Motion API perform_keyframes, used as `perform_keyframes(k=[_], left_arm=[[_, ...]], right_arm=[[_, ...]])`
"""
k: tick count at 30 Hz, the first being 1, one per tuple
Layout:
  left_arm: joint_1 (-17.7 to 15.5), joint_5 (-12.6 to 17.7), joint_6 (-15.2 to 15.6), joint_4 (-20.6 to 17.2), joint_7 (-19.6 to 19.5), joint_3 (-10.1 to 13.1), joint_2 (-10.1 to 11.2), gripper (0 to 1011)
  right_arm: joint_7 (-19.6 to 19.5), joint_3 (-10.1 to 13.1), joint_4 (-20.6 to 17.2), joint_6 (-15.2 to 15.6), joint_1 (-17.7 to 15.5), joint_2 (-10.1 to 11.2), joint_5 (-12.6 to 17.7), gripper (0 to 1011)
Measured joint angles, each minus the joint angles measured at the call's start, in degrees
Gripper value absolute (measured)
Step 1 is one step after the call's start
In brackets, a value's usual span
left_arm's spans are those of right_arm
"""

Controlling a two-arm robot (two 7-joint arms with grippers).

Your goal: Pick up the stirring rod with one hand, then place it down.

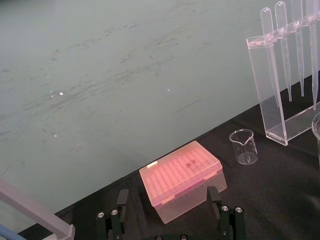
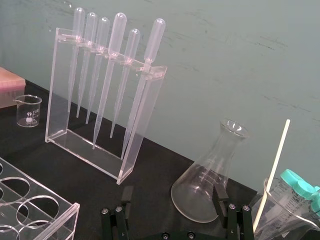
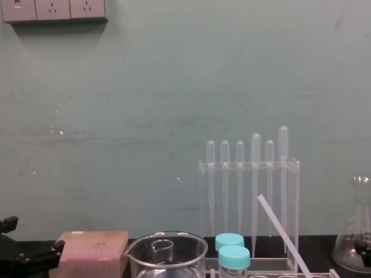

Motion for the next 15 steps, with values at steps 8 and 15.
perform_keyframes(k=[8, 15], left_arm=[[0.0, 0.0, 0.0, 0.0, 0.0, 0.0, 0.0, 1000], [0.0, 0.0, 0.0, 0.0, 0.0, 0.0, 0.0, 1000]], right_arm=[[0.0, 0.0, 0.0, 0.0, 0.0, 0.0, 0.0, 1000], [0.0, 0.0, 0.0, 0.0, 0.0, 0.0, 0.0, 1000]])
